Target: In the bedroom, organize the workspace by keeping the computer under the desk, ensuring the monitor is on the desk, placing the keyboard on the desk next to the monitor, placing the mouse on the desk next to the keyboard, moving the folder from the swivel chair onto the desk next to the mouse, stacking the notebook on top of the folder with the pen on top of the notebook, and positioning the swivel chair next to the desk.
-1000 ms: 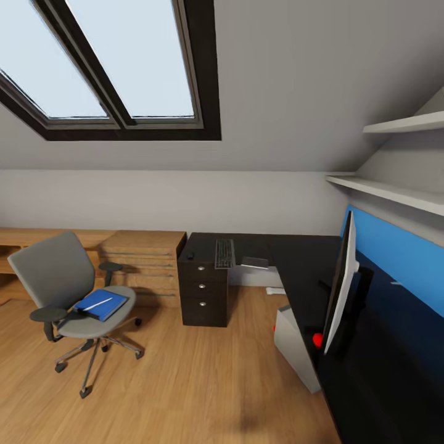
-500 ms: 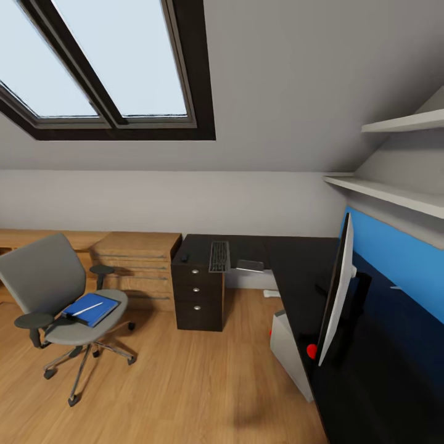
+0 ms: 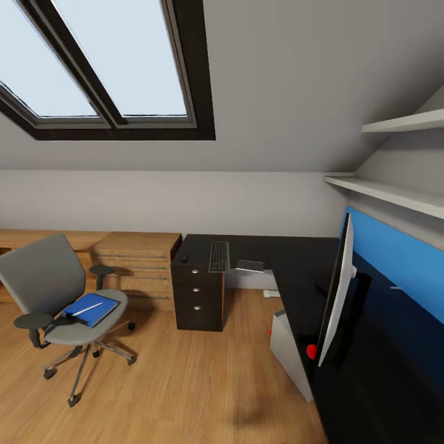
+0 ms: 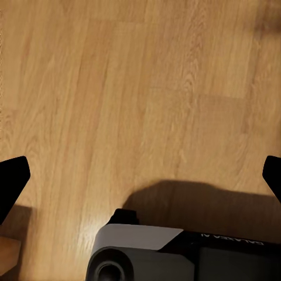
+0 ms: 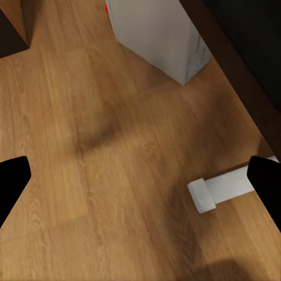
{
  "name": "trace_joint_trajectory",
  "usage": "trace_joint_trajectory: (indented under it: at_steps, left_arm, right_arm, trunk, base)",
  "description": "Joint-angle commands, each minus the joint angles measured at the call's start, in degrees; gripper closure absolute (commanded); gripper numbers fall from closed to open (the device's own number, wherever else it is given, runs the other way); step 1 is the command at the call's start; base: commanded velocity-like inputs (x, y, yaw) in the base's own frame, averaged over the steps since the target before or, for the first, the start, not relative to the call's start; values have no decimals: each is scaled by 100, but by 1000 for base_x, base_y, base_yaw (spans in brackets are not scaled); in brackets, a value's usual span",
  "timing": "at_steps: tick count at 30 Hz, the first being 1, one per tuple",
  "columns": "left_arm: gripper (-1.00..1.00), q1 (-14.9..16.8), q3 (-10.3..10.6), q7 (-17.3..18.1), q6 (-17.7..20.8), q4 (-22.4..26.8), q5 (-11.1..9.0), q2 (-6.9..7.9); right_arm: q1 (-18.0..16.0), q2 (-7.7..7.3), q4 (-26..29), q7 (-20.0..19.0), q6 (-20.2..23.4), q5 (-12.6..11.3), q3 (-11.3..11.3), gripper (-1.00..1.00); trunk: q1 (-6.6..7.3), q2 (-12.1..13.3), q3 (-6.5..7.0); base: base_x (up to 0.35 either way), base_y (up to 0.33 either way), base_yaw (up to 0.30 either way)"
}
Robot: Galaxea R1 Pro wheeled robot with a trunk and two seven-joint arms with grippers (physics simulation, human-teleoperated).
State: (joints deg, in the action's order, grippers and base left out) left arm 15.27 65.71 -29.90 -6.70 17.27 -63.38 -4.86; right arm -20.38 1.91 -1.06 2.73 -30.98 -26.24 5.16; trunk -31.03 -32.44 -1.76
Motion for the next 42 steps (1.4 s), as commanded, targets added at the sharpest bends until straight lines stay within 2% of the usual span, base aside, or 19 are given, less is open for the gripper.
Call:
trace_joint_trajectory:
  at_steps: [1,10,11,12,15,16,27,28,31,32,34,35,36,37,38,39,41,42]
  left_arm:
    - [-100,8,44,-25,-34,5,-60,2]
    - [-100,7,47,-24,-34,5,-60,3]
    - [-100,6,44,-24,-34,5,-60,3]
    - [-100,6,45,-27,-34,5,-60,3]
    - [-100,8,46,-30,-34,5,-60,3]
    - [-100,6,45,-29,-34,5,-60,3]
    - [-100,4,10,-33,-86,3,-60,14]
    - [-100,6,-44,-33,-139,-1,-60,17]
    - [-100,4,-102,-33,-193,-2,-60,19]
    - [-100,4,-129,-33,-226,-3,-60,22]
    - [-100,5,-151,-35,-263,-3,-60,25]
    - [-100,6,-165,-42,-313,-4,-60,26]
    - [-100,5,-170,-46,-343,-4,-60,27]
    - [-100,6,-177,-54,-409,-4,-60,28]
    - [-100,7,-181,-57,-443,-4,-60,28]
    - [-100,6,-186,-63,-498,-4,-59,28]
    - [-100,5,-191,-68,-533,-4,-58,29]
    - [-100,6,-193,-68,-556,-4,-59,29]
  right_arm:
    - [-10,2,-7,52,-36,-42,25,-100]
    - [-10,-4,8,38,-57,-31,42,-100]
    - [-10,39,-2,30,-59,-33,44,-100]
    - [-9,156,-2,13,-55,-37,54,-100]
    - [-9,177,34,12,-67,-33,65,-100]
    - [-9,211,378,29,-80,-36,67,-100]
    - [-17,272,2303,100,-12,-52,41,-100]
    - [-18,277,2758,188,96,-50,42,-100]
    - [-18,280,3266,362,350,-46,47,-100]
    - [-18,279,3654,533,622,-43,50,-100]
    - [-18,278,4082,746,980,-39,55,-100]
    - [-18,272,4553,993,1440,-39,55,-100]
    - [-18,267,4797,1127,1709,-39,55,-100]
    - [-18,260,5301,1415,2332,-39,55,-100]
    - [-18,258,5560,1568,2685,-39,53,-100]
    - [-18,254,6147,1900,3508,-44,51,-100]
    - [-18,252,6668,2179,4227,-59,45,-100]
    - [-13,259,7153,2406,4856,-81,39,-100]
  trunk:
    - [-2,-11,-11]
    - [-2,-11,-11]
    - [-2,-11,-11]
    - [-2,-11,-11]
    - [-2,-11,-11]
    - [-2,-11,-11]
    - [-2,-11,-11]
    - [-2,-11,-11]
    - [-2,-11,-11]
    - [-2,-11,-11]
    - [-2,-11,-11]
    - [-2,-11,-11]
    - [-2,-11,-11]
    - [-2,-11,-11]
    - [-2,-11,-11]
    - [-2,-11,-11]
    - [-2,-11,-11]
    - [-2,-11,-11]
  base:
    - [0,0,0]
    - [0,0,0]
    - [0,0,0]
    - [0,0,0]
    - [0,0,0]
    - [0,0,0]
    - [0,0,0]
    - [0,0,0]
    - [0,0,0]
    - [0,0,0]
    - [0,0,0]
    - [0,0,0]
    - [0,0,0]
    - [0,0,0]
    - [0,0,0]
    - [0,0,0]
    - [0,0,0]
    - [0,0,0]
